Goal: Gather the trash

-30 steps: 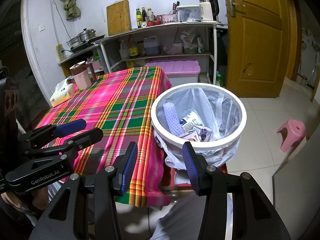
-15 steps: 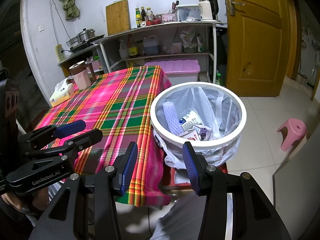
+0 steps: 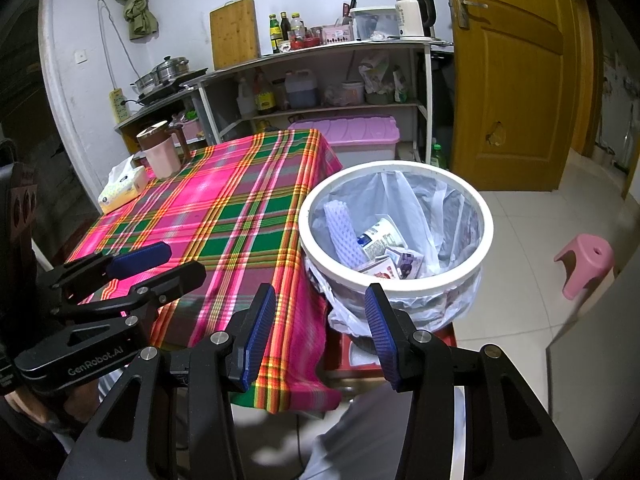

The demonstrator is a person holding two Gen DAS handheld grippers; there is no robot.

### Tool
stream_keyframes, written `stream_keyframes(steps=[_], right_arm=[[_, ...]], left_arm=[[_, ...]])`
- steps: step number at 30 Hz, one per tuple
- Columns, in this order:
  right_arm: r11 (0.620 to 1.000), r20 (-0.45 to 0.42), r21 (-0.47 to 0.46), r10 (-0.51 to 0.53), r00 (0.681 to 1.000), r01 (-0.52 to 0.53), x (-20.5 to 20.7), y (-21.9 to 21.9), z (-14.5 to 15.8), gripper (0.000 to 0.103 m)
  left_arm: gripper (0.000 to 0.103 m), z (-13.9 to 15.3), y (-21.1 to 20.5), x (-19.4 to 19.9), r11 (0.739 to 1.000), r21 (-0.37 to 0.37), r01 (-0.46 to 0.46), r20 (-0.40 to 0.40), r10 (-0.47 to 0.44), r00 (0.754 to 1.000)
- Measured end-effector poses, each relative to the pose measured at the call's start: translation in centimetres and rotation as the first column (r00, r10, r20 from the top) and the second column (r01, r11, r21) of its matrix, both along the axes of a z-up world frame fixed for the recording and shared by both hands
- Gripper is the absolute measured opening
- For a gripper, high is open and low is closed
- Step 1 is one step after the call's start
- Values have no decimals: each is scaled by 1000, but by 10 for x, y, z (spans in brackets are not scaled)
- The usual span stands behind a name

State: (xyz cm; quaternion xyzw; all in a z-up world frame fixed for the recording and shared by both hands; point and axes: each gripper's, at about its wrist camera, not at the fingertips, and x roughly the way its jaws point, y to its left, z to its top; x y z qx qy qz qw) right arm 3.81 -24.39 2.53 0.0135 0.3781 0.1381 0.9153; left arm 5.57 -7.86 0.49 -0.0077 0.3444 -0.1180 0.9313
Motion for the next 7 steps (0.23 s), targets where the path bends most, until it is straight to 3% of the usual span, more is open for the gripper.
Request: stream_keyframes(steps=[7], right_arm=[[1000, 0, 0, 0, 1000, 0, 1, -1, 0, 48]], left_arm=[[52, 1, -2, 0, 1000, -3, 3, 8, -3, 1000]])
